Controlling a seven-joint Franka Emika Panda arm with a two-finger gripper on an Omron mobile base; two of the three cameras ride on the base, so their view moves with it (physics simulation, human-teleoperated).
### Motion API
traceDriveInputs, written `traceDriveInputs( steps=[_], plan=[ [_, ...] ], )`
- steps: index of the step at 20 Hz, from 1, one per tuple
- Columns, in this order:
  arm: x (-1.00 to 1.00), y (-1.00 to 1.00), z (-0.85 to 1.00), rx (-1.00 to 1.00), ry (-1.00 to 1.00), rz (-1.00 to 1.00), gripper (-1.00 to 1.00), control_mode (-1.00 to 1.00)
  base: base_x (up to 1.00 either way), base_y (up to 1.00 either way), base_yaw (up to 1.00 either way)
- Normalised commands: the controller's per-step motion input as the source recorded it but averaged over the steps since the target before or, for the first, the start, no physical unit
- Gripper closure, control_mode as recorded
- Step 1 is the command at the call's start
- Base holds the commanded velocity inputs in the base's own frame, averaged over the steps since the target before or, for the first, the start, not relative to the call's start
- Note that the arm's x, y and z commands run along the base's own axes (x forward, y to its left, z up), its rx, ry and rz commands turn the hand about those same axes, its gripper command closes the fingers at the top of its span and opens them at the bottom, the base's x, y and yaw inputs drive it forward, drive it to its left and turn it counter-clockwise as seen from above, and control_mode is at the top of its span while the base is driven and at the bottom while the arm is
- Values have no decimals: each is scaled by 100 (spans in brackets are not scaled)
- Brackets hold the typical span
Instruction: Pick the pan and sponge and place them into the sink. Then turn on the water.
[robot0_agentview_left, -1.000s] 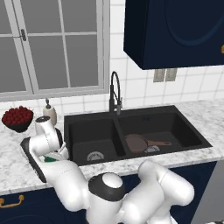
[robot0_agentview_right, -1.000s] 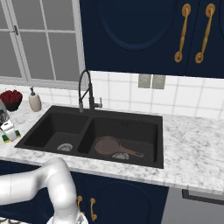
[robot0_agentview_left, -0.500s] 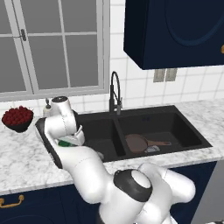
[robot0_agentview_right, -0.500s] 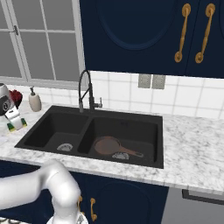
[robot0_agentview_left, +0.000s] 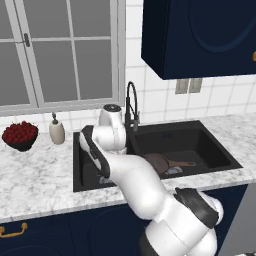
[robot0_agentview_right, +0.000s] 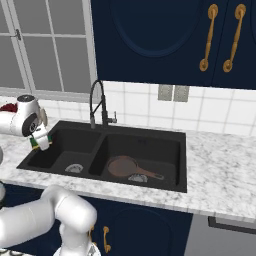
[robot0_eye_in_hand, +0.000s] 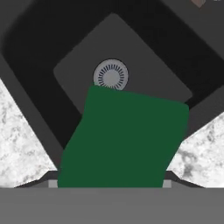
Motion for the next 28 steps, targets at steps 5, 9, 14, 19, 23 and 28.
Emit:
traceDriveInputs(
  steps=[5, 9, 14, 19, 23, 28],
  plan=[
    [-4, -100, 3, 19, -13, -4, 100, -100, 0, 0, 0],
    [-3, -100, 13, 17, -4, 0, 100, -100, 0, 0, 0],
    [-1, -100, 22, 11, 2, 0, 100, -100, 0, 0, 0],
    [0, -100, 25, 4, 9, 0, 100, -100, 0, 0, 0],
    [0, -100, 20, 4, 7, 0, 100, -100, 0, 0, 0],
    [30, -100, 1, 13, 1, 10, 100, -100, 0, 0, 0]
  ],
)
